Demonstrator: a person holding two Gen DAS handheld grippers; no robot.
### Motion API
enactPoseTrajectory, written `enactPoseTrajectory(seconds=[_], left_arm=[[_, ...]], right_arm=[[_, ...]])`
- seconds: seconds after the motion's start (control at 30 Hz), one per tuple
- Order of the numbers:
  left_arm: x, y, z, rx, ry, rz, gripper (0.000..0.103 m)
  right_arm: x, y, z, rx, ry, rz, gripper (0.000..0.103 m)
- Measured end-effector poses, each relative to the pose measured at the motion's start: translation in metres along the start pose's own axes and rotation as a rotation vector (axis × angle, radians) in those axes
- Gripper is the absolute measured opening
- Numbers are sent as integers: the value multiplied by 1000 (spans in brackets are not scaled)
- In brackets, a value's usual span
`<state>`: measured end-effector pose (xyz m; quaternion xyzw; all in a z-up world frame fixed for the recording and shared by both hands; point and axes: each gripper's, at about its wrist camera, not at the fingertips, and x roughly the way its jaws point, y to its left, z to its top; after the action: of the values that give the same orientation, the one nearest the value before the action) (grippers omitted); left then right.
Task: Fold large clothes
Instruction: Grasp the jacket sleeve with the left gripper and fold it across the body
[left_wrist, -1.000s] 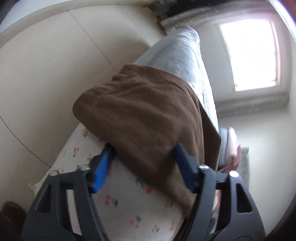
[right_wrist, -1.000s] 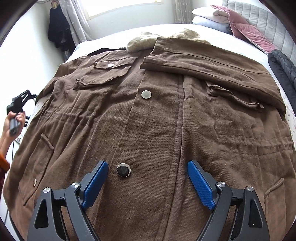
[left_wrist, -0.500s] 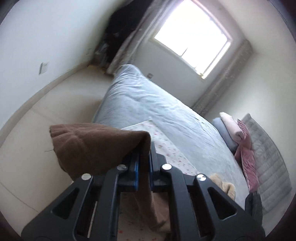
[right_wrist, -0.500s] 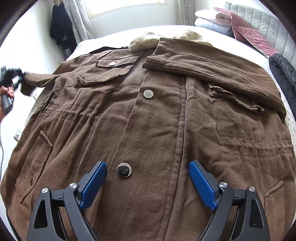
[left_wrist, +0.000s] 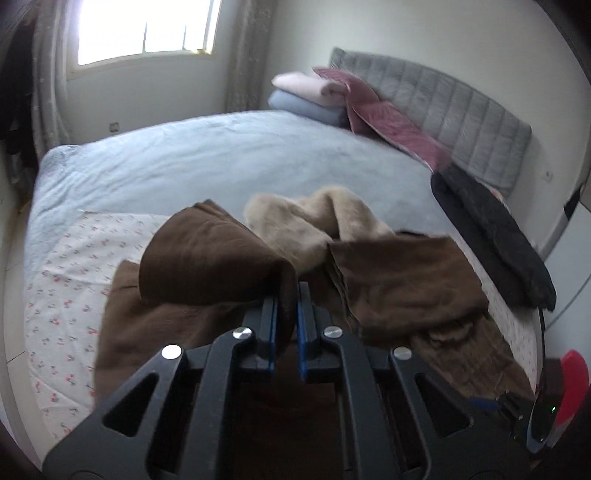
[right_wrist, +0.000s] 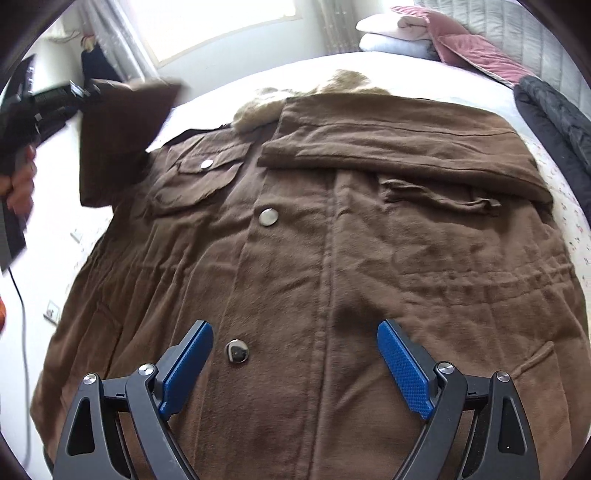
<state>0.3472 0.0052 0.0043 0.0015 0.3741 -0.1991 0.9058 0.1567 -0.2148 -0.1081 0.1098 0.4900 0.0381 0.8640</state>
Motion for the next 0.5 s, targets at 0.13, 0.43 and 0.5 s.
enactPoseTrajectory(seconds=[0.13,0.43,0.5], left_arm=[[50,-20,-34,50,256,-87,35],[-5,-23,-70,75,208,-82,71],[-25,-17,-67,72,156,-51,75]], right_arm=[[-3,-12,2,44,-5,-5,92],[0,-16,3,49,14,-17,92],[2,-13,1,39,20,-32,92]])
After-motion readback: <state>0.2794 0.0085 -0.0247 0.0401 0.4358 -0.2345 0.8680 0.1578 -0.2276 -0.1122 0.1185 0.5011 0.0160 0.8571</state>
